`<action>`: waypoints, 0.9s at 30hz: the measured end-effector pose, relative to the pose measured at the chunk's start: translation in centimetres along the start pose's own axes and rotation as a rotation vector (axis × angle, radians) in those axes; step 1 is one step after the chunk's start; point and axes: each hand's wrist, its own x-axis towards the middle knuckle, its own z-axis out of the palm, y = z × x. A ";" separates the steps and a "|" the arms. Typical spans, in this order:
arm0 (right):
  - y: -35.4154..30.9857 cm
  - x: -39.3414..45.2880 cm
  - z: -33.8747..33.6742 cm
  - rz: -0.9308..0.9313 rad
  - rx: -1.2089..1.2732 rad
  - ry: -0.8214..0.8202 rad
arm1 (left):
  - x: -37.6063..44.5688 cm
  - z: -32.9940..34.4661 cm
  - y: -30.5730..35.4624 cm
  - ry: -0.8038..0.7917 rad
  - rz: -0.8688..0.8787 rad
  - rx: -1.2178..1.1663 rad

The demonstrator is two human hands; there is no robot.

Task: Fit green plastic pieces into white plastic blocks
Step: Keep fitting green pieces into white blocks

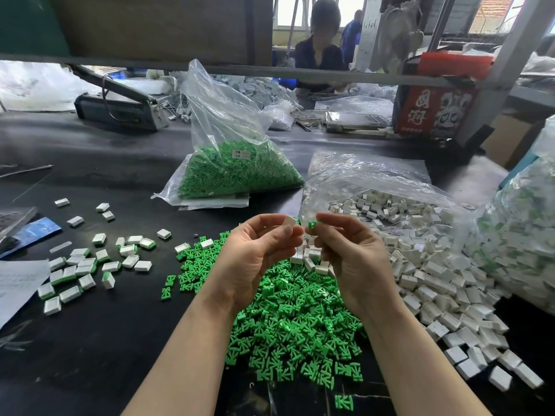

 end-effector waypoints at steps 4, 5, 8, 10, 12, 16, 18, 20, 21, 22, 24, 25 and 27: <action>0.0 0.0 0.1 0.001 0.014 0.001 | 0.0 0.1 -0.1 -0.005 0.003 0.010; 0.0 0.0 0.1 -0.002 0.010 -0.004 | -0.1 0.2 -0.1 -0.006 0.006 0.011; -0.1 0.0 0.1 -0.034 -0.073 -0.025 | -0.1 0.2 -0.2 -0.009 0.027 0.010; 0.1 0.0 0.2 -0.077 -0.181 -0.030 | -0.1 0.3 -0.3 -0.012 0.039 0.018; 0.3 0.0 0.4 -0.110 -0.268 -0.017 | -0.1 0.4 -0.3 -0.015 0.049 0.039; 0.5 0.0 0.5 -0.129 -0.322 -0.038 | -0.1 0.3 -0.4 -0.015 0.052 0.057; 0.4 0.0 0.5 -0.128 -0.320 -0.057 | -0.1 0.3 -0.4 -0.010 0.056 0.067; 0.3 0.0 0.3 -0.120 -0.307 -0.068 | -0.1 0.2 -0.3 0.003 0.067 0.077; 0.3 0.1 0.3 -0.120 -0.306 -0.066 | -0.1 0.1 -0.3 0.011 0.074 0.080; 0.3 0.1 0.2 -0.126 -0.305 -0.058 | -0.1 0.0 -0.2 0.020 0.081 0.084; 0.3 0.0 0.2 -0.146 -0.298 -0.039 | -0.1 -0.2 0.0 0.028 0.090 0.095; 0.2 0.0 0.3 -0.159 -0.297 -0.036 | -0.1 -0.2 0.1 0.027 0.094 0.102; 0.2 0.0 0.4 -0.197 -0.318 -0.040 | -0.2 -0.1 0.1 0.023 0.107 0.146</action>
